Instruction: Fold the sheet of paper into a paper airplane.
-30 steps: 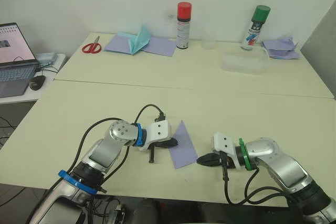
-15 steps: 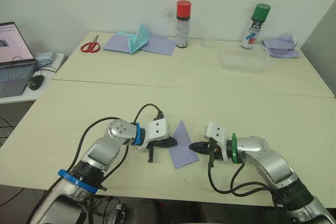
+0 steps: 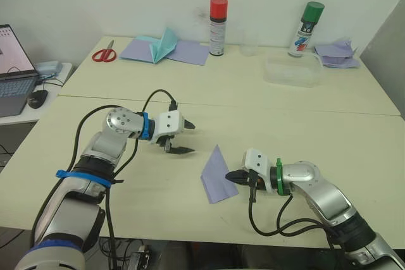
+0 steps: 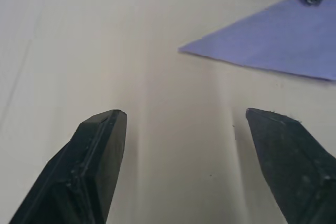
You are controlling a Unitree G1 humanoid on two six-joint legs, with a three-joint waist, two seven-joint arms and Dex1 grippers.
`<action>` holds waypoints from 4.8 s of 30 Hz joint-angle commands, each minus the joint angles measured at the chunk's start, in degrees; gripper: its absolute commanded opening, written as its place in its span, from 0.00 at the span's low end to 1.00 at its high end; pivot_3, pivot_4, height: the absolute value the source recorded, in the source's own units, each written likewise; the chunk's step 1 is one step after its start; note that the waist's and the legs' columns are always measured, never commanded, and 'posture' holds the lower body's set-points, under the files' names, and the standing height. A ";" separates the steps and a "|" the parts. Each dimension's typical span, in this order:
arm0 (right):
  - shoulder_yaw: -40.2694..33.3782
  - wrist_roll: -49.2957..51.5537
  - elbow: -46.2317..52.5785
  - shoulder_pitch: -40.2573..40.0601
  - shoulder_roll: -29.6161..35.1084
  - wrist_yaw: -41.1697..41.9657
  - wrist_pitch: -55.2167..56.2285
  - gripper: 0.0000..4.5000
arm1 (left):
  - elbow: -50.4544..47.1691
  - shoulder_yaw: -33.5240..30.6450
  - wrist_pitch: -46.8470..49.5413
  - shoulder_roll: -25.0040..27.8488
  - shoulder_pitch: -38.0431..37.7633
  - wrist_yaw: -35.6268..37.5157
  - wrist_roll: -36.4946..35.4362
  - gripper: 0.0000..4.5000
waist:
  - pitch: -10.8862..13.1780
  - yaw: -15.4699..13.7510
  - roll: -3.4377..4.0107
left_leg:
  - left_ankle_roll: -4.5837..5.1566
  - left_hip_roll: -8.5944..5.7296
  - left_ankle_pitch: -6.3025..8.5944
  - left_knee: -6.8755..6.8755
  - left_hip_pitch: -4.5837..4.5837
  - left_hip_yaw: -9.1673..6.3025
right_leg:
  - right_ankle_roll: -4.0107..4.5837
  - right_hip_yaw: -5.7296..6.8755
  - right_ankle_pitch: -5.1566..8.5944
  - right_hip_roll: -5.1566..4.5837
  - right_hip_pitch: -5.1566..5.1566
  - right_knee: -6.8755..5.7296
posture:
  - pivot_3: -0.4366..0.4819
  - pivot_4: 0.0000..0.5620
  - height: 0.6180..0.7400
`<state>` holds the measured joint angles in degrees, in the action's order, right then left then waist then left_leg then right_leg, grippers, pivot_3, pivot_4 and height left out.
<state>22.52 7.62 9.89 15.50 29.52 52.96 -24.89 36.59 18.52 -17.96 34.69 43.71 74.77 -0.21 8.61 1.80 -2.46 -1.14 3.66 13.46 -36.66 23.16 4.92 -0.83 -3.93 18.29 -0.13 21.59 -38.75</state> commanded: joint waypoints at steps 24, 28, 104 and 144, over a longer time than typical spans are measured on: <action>0.49 -1.22 -1.93 -1.10 0.23 -1.06 -3.25 0.00 | 21.48 1.29 -29.93 -8.65 11.98 4.92 6.02 0.85 | 0.00 0.06 -0.02 | 0.01 0.01 -0.01 -0.30 0.71 -0.07 | -0.18 0.13 -0.14 0.47 0.61 -0.22 | 0.48 0.27 1.00; 0.73 -1.17 -1.87 -1.18 0.19 -0.81 -3.24 0.00 | 24.10 1.38 -31.54 -6.81 13.01 3.50 7.55 0.85 | 0.00 0.05 -0.03 | 0.01 0.00 -0.01 -0.31 0.71 -0.07 | -0.19 0.12 -0.14 0.47 0.62 -0.23 | 0.48 0.27 1.00; -15.28 8.71 10.80 -6.54 5.64 2.54 6.09 0.21 | -52.19 -1.78 37.11 5.58 -20.15 -6.46 8.76 0.29 | 0.14 -0.24 0.23 | -0.03 -0.08 -0.08 -0.71 0.71 -0.24 | -0.19 -0.10 -0.11 0.54 0.54 -0.79 | 0.48 0.27 1.00; -2.07 -4.36 -12.58 -1.07 2.85 10.73 47.14 0.01 | -53.37 -19.06 16.77 11.83 -38.68 -6.20 -15.87 1.00 | 0.19 -0.16 0.31 | -0.03 0.00 -0.07 -0.81 0.63 -0.18 | -0.12 -0.09 -0.13 0.51 0.59 -1.04 | 0.48 0.27 1.00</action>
<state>20.63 3.31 -2.52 13.36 32.40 63.19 20.11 -16.77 -1.27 -0.55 47.14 4.07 69.44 -16.43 8.79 1.64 -2.15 -1.16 3.65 13.39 -37.51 23.78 4.72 -0.95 -4.02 18.16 0.38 22.17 -39.81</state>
